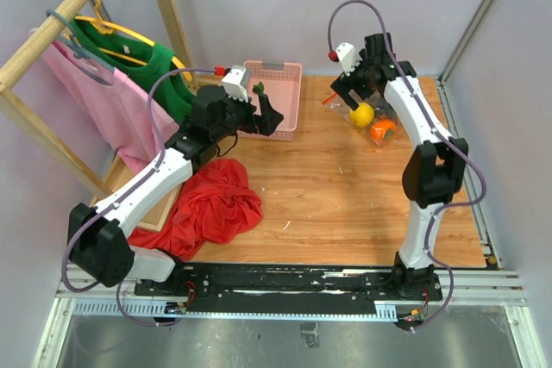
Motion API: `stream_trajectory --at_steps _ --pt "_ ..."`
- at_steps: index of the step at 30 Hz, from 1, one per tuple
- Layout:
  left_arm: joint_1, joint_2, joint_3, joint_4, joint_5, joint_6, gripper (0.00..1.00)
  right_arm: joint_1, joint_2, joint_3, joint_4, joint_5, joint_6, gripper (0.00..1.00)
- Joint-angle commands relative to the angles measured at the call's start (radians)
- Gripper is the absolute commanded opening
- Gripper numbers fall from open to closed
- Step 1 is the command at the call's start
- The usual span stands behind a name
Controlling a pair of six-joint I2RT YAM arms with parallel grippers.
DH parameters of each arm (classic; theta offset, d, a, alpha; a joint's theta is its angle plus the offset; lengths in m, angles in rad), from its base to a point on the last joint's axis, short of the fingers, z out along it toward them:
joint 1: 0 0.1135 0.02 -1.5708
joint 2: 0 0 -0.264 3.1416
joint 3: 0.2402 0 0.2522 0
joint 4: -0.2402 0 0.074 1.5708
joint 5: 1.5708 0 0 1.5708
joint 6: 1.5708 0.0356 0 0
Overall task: Open the zip-top bag and remove the fake food
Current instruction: Pick up the zipper food storage bag at the center of the board.
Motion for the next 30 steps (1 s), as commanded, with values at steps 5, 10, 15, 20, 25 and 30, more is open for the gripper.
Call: stream_trajectory --at_steps 5,10,15,20,25,30 --pt "-0.01 0.041 0.022 0.076 0.015 -0.016 0.99 0.054 0.262 0.225 -0.104 0.19 -0.168 0.98" --pt "-0.009 0.033 0.01 0.062 -0.026 -0.032 0.99 0.075 0.392 0.311 -0.084 0.279 -0.139 0.98" --pt "-0.01 0.02 -0.027 0.062 -0.056 -0.061 0.99 0.086 0.451 0.309 -0.034 0.306 -0.128 0.99" --pt "-0.01 0.012 -0.05 0.068 -0.084 -0.086 0.99 0.091 0.472 0.281 0.005 0.31 -0.115 0.84" --pt "-0.009 0.019 -0.049 0.072 -0.078 -0.102 0.97 0.091 0.432 0.216 0.047 0.302 -0.119 0.5" --pt "-0.01 0.016 -0.048 0.079 -0.056 -0.103 0.93 0.078 0.325 0.14 0.048 0.213 -0.085 0.06"
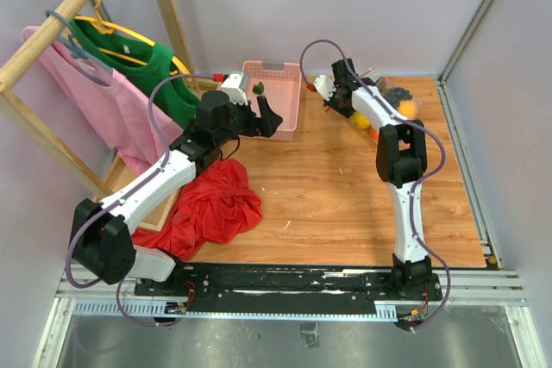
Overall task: Open the zip-top bag and remove the fake food
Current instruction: Pick up the zipper food storage bag at the center of the board.
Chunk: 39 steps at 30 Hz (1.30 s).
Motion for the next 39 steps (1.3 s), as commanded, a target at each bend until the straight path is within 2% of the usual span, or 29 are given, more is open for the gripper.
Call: stream_trajectory --at_steps 1,6,10,12,17,21,25,32,39 --pt "-0.005 -0.026 -0.004 0.042 0.012 -0.007 0.92 -0.002 -0.152 -0.075 0.006 -0.09 0.046 0.01" --pt "-0.005 -0.081 -0.087 0.167 0.093 0.018 0.87 -0.059 -0.336 -0.175 -0.06 -0.334 0.142 0.01" --pt "-0.01 -0.156 -0.219 0.38 0.219 0.073 0.84 -0.144 -0.563 -0.309 -0.109 -0.741 0.155 0.01" --pt "-0.013 -0.182 -0.257 0.446 0.266 0.12 0.84 -0.174 -0.66 -0.383 -0.13 -0.882 0.13 0.01" --pt "-0.069 -0.219 -0.295 0.477 0.373 0.342 0.85 -0.181 -0.861 -0.547 -0.271 -1.056 -0.044 0.01" --pt "-0.125 -0.208 -0.29 0.446 0.427 0.554 0.87 -0.18 -0.979 -0.702 -0.284 -1.15 -0.126 0.01" --pt "-0.161 -0.135 -0.231 0.389 0.481 0.643 0.86 -0.179 -1.014 -0.829 -0.239 -1.182 -0.136 0.01" --pt "-0.17 0.062 -0.13 0.362 0.604 0.688 0.8 -0.217 -1.022 -0.872 -0.43 -1.12 -0.335 0.01" --pt "-0.19 0.263 -0.008 0.366 0.704 0.708 0.79 -0.258 -1.082 -0.902 -0.531 -1.096 -0.48 0.01"
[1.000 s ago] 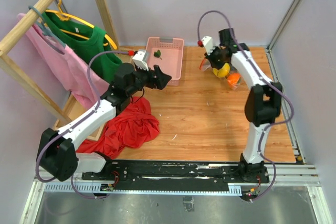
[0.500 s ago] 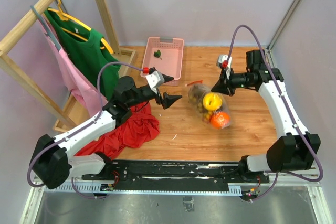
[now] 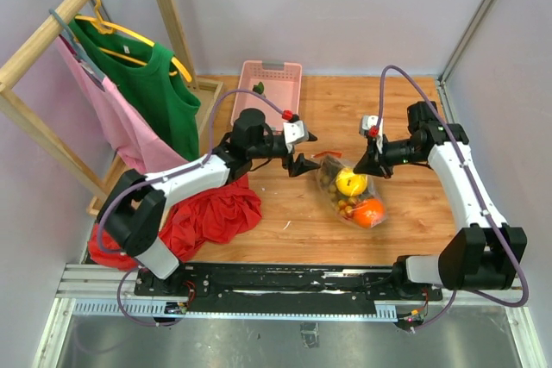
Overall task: Open the zip-top bag and remove the fake food
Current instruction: Pick up the zipper food storage bag at the center of the board.
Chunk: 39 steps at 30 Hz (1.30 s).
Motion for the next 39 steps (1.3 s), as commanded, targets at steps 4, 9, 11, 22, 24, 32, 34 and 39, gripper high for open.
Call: stream_trajectory --at_steps 4,9,11,22,24,32,34,39 --pt "-0.034 0.167 0.168 0.006 0.13 0.046 0.8 -0.02 -0.037 -0.028 -0.149 0.011 -0.181 0.01" --pt "-0.049 0.245 0.238 -0.05 0.214 0.055 0.77 -0.023 -0.013 -0.003 -0.151 -0.006 -0.181 0.01" --pt "-0.057 0.261 0.252 -0.089 0.238 0.07 0.74 -0.025 -0.009 0.003 -0.151 -0.008 -0.184 0.01" --pt "-0.072 0.311 0.309 -0.169 0.235 0.019 0.09 -0.025 0.014 0.031 -0.163 -0.026 -0.193 0.01" --pt "-0.072 0.292 0.291 -0.13 0.206 -0.027 0.01 -0.025 0.015 0.04 -0.171 -0.037 -0.193 0.01" --pt "-0.072 0.097 0.196 -0.105 -0.049 -0.256 0.0 -0.021 -0.008 0.123 -0.22 -0.167 -0.195 0.56" --pt "-0.073 0.043 0.177 -0.146 -0.123 -0.283 0.0 -0.007 -0.028 0.136 -0.214 -0.197 -0.198 0.78" --pt "-0.079 -0.051 0.139 -0.217 -0.185 -0.305 0.0 0.114 -0.115 0.048 0.136 -0.108 0.167 0.99"
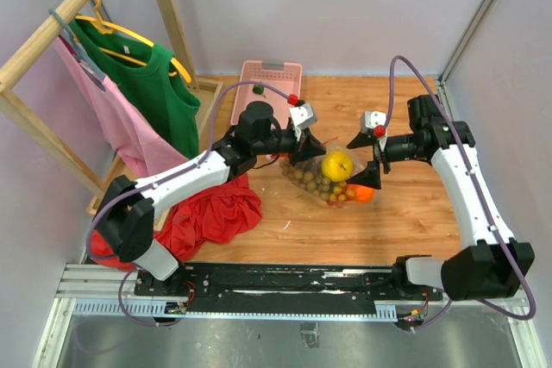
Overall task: Open the zip-top bag and remove the fake food
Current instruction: Pick up the zipper food storage bag at the center of the board.
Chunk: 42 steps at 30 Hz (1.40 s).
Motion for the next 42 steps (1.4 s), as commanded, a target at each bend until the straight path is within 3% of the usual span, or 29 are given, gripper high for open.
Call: stream_trajectory --at_steps 1,3,6,12,18,21,28,30,34,38,42 --pt "-0.014 -0.088 -0.022 -0.051 -0.111 -0.055 0.0 0.104 -0.094 -0.09 0.384 0.056 0.409 0.99" --pt "-0.017 -0.102 -0.024 -0.081 -0.133 -0.054 0.0 0.129 -0.118 -0.164 0.658 0.112 0.604 0.99" --pt "-0.017 -0.116 -0.037 -0.087 -0.158 -0.057 0.0 0.161 -0.106 -0.235 0.851 0.159 0.763 0.99" --pt "-0.018 -0.105 -0.044 -0.076 -0.169 -0.076 0.0 0.242 -0.083 -0.357 1.068 0.176 0.816 0.99" --pt "-0.018 -0.102 -0.056 -0.043 -0.165 -0.101 0.0 0.251 -0.061 -0.43 1.156 0.182 0.84 0.97" --pt "-0.018 -0.104 -0.067 -0.032 -0.162 -0.112 0.0 0.251 -0.046 -0.43 1.218 0.155 0.888 0.9" --pt "-0.018 -0.101 -0.086 0.013 -0.176 -0.165 0.06 0.251 -0.002 -0.415 1.25 0.098 0.901 0.61" --pt "-0.018 -0.106 -0.082 0.016 -0.207 -0.181 0.13 0.25 -0.002 -0.412 1.214 0.098 0.855 0.52" --pt "-0.017 -0.144 -0.11 0.036 -0.321 -0.212 0.36 0.232 -0.019 -0.415 1.164 0.097 0.788 0.27" --pt "-0.017 -0.2 -0.16 0.064 -0.37 -0.213 0.58 0.21 -0.026 -0.406 1.106 0.063 0.716 0.12" --pt "-0.017 -0.273 -0.219 0.064 -0.401 -0.185 0.69 0.193 -0.019 -0.369 1.017 0.019 0.637 0.01"
